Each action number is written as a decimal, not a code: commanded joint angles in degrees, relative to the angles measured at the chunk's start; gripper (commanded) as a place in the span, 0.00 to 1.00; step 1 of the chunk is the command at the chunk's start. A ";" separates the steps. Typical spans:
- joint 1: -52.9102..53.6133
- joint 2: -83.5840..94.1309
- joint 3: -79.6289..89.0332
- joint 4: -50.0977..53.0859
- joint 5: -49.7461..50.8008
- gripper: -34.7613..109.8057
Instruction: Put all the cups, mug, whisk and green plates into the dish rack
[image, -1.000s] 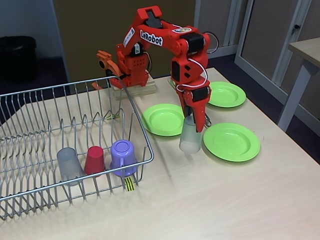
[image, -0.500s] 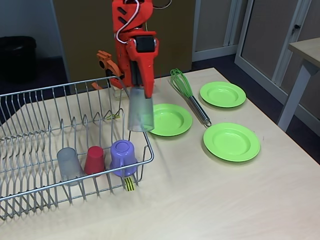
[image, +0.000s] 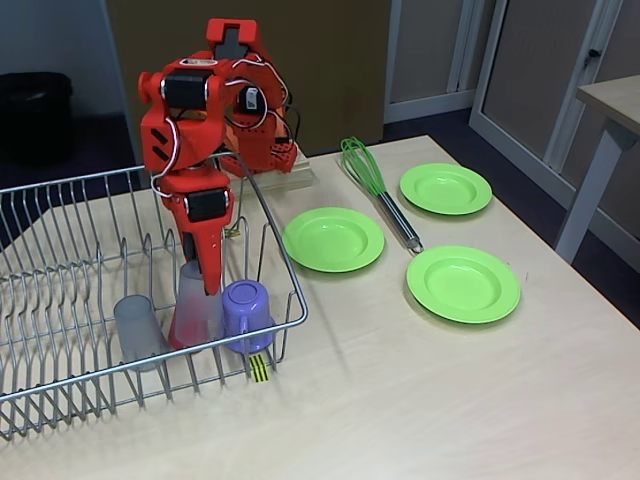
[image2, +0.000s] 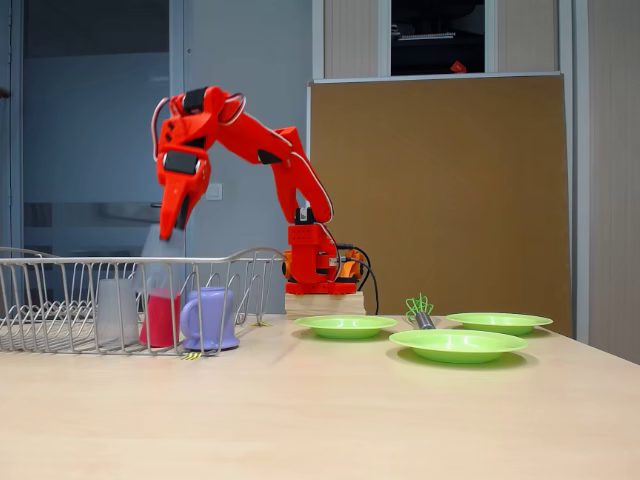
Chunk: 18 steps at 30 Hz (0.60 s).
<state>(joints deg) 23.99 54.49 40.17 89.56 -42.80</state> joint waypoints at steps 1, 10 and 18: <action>1.85 -2.55 -5.80 -0.09 -1.76 0.24; 2.64 -12.48 -15.12 1.05 -2.99 0.25; 2.46 -14.33 -15.73 2.29 -4.39 0.34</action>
<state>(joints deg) 25.84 39.11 26.28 90.53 -45.97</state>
